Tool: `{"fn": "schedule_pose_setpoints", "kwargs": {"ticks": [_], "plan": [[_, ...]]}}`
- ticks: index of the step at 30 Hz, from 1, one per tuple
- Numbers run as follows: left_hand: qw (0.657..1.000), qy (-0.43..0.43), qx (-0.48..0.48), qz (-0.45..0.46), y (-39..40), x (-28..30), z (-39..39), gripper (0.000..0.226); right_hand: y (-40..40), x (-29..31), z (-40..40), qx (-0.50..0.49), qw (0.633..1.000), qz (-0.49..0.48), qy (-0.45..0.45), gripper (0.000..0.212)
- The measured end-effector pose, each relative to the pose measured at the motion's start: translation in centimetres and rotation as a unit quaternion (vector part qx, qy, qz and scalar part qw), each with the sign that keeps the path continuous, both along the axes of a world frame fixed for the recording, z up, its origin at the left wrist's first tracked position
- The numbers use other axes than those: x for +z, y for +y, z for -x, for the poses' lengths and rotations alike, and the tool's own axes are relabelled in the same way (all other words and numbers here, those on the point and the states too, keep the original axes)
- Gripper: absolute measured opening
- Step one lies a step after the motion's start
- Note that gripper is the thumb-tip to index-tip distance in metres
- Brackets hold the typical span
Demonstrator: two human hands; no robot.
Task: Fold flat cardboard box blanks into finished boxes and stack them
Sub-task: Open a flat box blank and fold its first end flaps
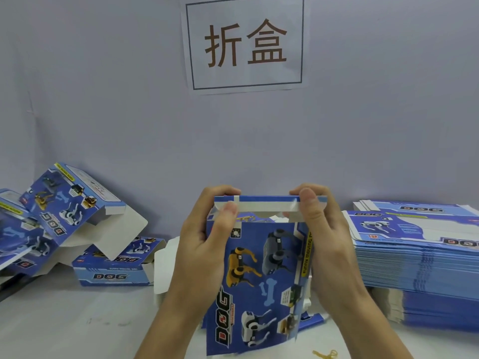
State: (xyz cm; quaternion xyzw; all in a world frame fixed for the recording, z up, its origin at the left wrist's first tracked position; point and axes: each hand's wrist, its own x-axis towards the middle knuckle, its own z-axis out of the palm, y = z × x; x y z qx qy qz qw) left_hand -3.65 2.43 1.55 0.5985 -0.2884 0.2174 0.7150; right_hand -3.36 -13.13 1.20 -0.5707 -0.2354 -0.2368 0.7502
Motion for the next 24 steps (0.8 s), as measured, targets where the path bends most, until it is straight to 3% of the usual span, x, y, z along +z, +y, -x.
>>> {"fn": "schedule_pose_setpoints", "kwargs": {"ticks": [6,11,16,24], "plan": [[1.000,0.004,0.007,0.019,0.0,-0.5,-0.5,0.023,-0.1,-0.5,0.0,0.078,0.996,-0.036,0.012,0.020],[0.998,0.010,-0.025,0.065,0.0,-0.7,-0.4,0.014,-0.4,0.1,0.2,0.080,0.996,-0.013,0.039,0.053],[0.997,0.011,0.006,0.071,0.1,-0.6,-0.5,0.019,-1.5,1.0,0.3,0.145,0.983,0.018,0.111,0.023],[0.997,0.016,0.009,0.073,0.2,-0.8,-0.8,0.021,-0.9,1.4,0.7,0.158,0.982,0.004,0.105,0.015]]}}
